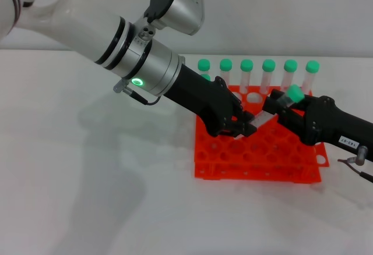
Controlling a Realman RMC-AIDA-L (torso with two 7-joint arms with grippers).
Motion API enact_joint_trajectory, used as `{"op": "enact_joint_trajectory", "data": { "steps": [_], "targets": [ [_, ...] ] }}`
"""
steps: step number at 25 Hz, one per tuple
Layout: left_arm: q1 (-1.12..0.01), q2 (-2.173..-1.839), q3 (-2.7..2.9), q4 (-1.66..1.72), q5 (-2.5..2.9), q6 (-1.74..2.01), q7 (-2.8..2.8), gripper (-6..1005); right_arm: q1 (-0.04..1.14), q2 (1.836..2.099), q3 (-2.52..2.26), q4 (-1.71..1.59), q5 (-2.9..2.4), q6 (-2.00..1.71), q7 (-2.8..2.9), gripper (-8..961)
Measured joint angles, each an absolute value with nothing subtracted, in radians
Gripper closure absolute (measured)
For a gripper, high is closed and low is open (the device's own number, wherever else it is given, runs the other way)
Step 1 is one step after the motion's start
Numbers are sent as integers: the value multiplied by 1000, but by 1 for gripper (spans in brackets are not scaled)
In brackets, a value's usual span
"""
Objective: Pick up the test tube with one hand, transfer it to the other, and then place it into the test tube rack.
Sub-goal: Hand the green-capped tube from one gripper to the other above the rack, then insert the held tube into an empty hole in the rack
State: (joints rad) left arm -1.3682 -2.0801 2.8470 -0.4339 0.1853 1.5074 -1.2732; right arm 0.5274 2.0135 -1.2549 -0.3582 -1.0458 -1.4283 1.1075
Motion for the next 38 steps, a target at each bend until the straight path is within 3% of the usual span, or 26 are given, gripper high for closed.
{"op": "enact_joint_trajectory", "data": {
  "steps": [3,20,26,28,29,38],
  "targets": [
    [-1367,-2080,2847,-427,187,1507,-1274,804,526,2014,-1256,-357,-1048,-1429,1107,713],
    [-1355,-2080,2847,-419,159,1481,-1288,845,514,2014,-1258,-359,-1049,-1438,1106,743],
    [-1311,-2076,2847,-487,103,1496,-1311,699,514,2011,-1251,-361,-1046,-1433,1106,743],
    [-1275,-2075,2847,-532,42,1519,-1300,557,518,2010,-1248,-361,-1045,-1428,1106,742],
    [-1247,-2075,2847,-560,-7,1538,-1288,486,522,2010,-1248,-361,-1045,-1424,1106,742],
    [-908,-2076,2847,-673,-547,1712,-1116,315,598,2015,-1249,-364,-1043,-1349,1106,737]
  ]
}}
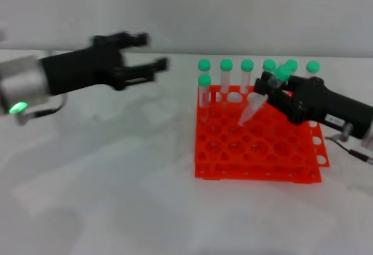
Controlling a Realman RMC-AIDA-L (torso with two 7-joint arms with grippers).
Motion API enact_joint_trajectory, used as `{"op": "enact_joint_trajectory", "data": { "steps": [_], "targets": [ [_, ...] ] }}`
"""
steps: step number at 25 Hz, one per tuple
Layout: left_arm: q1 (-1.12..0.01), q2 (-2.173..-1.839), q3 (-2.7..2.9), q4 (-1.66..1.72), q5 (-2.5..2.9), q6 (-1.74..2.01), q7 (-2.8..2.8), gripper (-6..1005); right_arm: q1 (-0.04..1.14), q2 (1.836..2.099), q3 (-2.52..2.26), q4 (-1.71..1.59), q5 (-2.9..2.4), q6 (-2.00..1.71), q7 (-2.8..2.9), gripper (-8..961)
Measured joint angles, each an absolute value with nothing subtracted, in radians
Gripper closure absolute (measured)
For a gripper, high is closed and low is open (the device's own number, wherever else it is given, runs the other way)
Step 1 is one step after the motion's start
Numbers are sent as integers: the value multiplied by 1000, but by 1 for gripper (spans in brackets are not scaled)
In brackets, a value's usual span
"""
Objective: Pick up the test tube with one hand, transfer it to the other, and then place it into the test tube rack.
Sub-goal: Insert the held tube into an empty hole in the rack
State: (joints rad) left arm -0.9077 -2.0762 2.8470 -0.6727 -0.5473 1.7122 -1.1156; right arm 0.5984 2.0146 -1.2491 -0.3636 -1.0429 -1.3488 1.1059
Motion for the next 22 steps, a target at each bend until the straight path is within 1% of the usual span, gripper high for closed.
{"op": "enact_joint_trajectory", "data": {
  "steps": [2,3,7,11,12,13,19,22],
  "targets": [
    [-826,-2079,2847,-651,-655,1713,-1058,277,614,2015,-1253,-364,-1043,-1328,1106,736],
    [-775,-2080,2847,-626,-714,1713,-1021,267,625,2016,-1255,-364,-1043,-1316,1106,736],
    [-629,-2079,2847,-498,-878,1696,-890,225,647,2019,-1256,-363,-1044,-1284,1105,733],
    [-509,-2080,2846,-374,-1016,1667,-737,227,681,2025,-1274,-362,-1046,-1240,1089,731],
    [-459,-2081,2846,-316,-1072,1646,-673,227,687,2026,-1282,-362,-1045,-1230,1085,731],
    [-459,-2081,2846,-316,-1072,1646,-673,228,691,2026,-1289,-362,-1044,-1220,1082,730],
    [-370,-2080,2845,-186,-1174,1597,-545,230,710,2028,-1308,-357,-1044,-1137,1052,727],
    [-351,-2080,2845,-177,-1197,1592,-537,232,725,2029,-1315,-358,-1039,-1097,1043,726]
  ]
}}
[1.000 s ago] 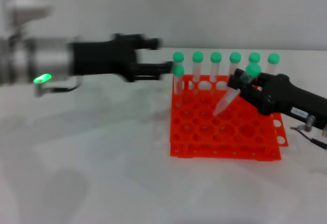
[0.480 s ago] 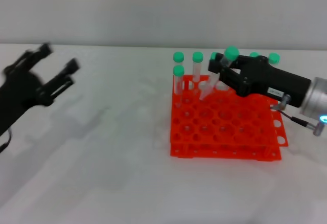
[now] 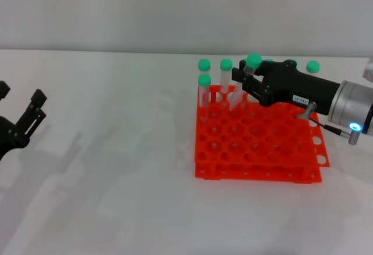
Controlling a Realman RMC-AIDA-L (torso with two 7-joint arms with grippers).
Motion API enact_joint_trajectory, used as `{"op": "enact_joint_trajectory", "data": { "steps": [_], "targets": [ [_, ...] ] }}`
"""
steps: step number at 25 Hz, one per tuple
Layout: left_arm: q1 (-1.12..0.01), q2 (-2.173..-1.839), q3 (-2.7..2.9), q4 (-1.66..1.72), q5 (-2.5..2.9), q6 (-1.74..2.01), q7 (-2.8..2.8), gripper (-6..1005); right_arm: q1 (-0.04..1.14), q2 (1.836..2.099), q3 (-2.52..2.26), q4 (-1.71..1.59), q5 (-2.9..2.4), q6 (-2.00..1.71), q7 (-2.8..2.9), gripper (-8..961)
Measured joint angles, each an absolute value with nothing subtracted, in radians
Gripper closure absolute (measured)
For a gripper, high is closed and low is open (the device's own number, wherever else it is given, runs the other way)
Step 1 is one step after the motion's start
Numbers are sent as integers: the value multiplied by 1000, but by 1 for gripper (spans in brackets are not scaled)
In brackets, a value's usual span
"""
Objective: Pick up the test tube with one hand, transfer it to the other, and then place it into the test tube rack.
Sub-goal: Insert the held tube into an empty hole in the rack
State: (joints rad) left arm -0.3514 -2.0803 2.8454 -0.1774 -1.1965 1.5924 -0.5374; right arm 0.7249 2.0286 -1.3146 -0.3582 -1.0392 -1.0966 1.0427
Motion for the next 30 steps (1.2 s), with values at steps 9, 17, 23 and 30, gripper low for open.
{"op": "enact_joint_trajectory", "data": {
  "steps": [9,17,23,30],
  "targets": [
    [-342,-2081,2845,-160,-1191,1571,-535,236,776,2028,-1396,-356,-980,-985,1034,721],
    [-332,-2082,2846,-149,-1191,1547,-535,236,791,2028,-1437,-357,-966,-964,1038,717],
    [-333,-2081,2846,-149,-1191,1546,-535,236,797,2028,-1470,-359,-957,-932,1036,713],
    [-342,-2080,2846,-149,-1191,1545,-535,236,806,2028,-1501,-354,-922,-904,1028,710]
  ]
}}
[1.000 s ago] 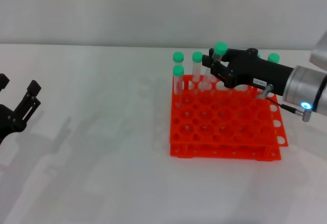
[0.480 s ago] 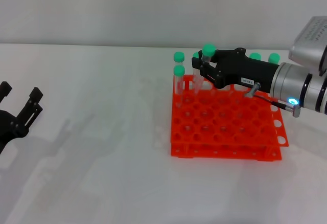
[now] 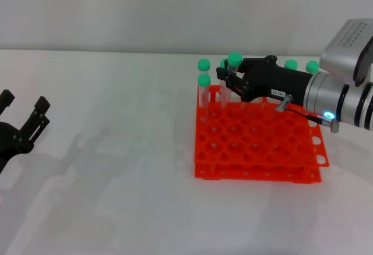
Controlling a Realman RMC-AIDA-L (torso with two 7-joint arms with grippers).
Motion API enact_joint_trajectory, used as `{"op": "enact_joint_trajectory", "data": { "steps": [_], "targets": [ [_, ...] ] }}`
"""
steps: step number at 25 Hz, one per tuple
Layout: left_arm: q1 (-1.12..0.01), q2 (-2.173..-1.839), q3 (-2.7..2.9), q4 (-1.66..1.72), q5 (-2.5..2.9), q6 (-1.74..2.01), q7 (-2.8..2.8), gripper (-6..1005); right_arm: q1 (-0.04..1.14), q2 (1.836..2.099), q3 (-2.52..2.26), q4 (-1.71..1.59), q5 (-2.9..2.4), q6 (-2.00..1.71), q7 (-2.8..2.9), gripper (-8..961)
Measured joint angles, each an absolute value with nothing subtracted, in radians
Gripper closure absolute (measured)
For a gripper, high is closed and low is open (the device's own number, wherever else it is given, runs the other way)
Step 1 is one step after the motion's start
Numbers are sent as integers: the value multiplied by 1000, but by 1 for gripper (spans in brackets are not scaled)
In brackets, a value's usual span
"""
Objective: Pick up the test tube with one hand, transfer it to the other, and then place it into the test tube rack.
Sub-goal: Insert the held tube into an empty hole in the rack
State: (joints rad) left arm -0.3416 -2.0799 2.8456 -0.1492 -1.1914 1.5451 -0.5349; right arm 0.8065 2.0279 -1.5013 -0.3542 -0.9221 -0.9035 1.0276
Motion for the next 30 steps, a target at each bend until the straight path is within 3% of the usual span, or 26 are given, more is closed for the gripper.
{"op": "enact_joint_trajectory", "data": {
  "steps": [30],
  "targets": [
    [-359,-2082,2845,-149,-1189,1499,-532,236,804,2028,-1595,-370,-862,-808,950,694]
  ]
}}
